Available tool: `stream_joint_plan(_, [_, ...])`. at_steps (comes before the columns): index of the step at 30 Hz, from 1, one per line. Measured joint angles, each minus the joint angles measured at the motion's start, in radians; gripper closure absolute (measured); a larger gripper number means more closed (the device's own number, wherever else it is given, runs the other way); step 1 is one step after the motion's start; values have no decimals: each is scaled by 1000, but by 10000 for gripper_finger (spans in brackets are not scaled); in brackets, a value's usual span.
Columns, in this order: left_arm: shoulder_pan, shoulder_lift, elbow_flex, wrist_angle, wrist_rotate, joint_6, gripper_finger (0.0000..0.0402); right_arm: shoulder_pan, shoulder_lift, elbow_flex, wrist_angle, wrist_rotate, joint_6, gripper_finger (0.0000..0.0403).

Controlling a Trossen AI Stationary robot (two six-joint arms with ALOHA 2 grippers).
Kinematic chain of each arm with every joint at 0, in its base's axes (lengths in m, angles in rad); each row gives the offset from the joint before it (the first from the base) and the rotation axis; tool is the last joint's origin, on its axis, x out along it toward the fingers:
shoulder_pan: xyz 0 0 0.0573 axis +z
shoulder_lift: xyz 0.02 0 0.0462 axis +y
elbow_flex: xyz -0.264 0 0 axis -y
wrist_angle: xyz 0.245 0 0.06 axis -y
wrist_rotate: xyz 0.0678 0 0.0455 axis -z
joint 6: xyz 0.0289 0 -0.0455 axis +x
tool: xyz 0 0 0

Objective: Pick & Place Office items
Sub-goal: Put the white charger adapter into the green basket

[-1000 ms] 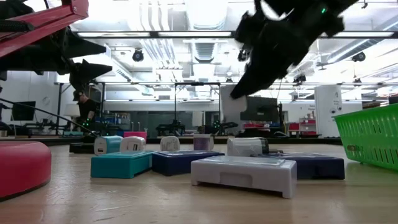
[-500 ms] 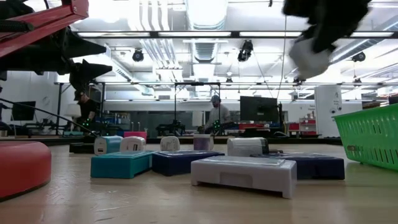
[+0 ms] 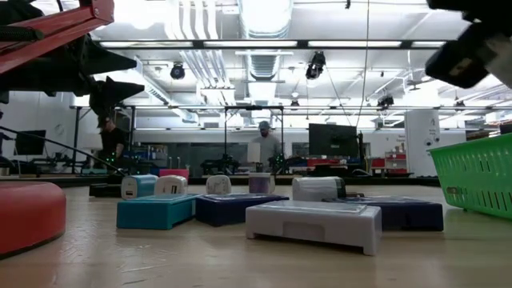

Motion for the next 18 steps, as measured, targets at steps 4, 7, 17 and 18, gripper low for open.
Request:
stream_joint_plan(4, [0,0,0,0,0,0,82,29,34,-23,5,65,0,277])
stream_joint_plan(7, [0,0,0,0,0,0,82,36,76,-32,16,67,0,277])
stream_joint_plan(17, [0,0,0,0,0,0,82,37,232,-31,93,27,0,258])
stream_joint_plan(18, [0,0,0,0,0,0,82,37,241,-31,93,25,0,256])
